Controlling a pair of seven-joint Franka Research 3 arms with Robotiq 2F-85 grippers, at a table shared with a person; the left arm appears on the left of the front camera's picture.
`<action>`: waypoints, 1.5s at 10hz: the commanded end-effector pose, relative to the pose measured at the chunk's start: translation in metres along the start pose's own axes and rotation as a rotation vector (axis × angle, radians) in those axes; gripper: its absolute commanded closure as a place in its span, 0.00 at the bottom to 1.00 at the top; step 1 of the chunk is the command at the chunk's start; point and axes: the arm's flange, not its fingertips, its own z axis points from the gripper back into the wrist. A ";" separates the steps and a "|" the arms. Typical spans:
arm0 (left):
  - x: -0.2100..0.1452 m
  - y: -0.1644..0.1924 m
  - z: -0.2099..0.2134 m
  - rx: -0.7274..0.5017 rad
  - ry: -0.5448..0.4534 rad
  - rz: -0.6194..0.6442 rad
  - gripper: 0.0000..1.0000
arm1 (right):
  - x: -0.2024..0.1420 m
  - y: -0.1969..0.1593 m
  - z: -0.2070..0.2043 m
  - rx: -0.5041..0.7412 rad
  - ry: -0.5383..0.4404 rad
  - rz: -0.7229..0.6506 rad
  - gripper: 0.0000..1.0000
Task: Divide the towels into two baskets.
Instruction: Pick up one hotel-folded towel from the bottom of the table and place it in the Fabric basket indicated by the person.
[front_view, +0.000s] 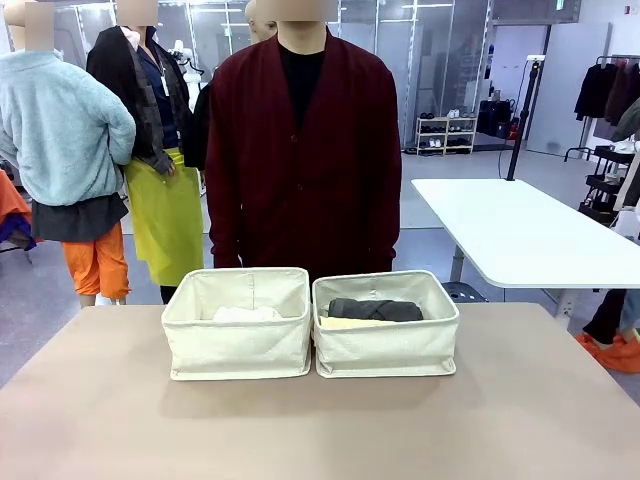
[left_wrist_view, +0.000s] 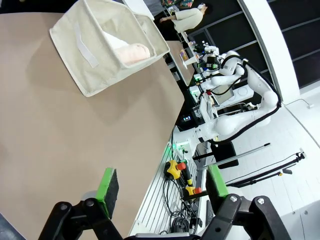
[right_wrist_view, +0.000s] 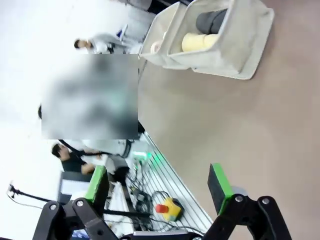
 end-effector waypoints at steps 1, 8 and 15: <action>-0.004 -0.005 0.001 -0.007 0.001 -0.011 0.11 | -0.003 -0.005 0.002 0.062 -0.109 -0.062 0.00; -0.004 -0.005 0.001 -0.007 0.001 -0.011 0.11 | -0.008 -0.010 0.007 0.021 -0.054 -0.043 0.00; -0.004 -0.005 0.001 -0.007 0.001 -0.011 0.11 | -0.008 -0.010 0.007 0.021 -0.054 -0.043 0.00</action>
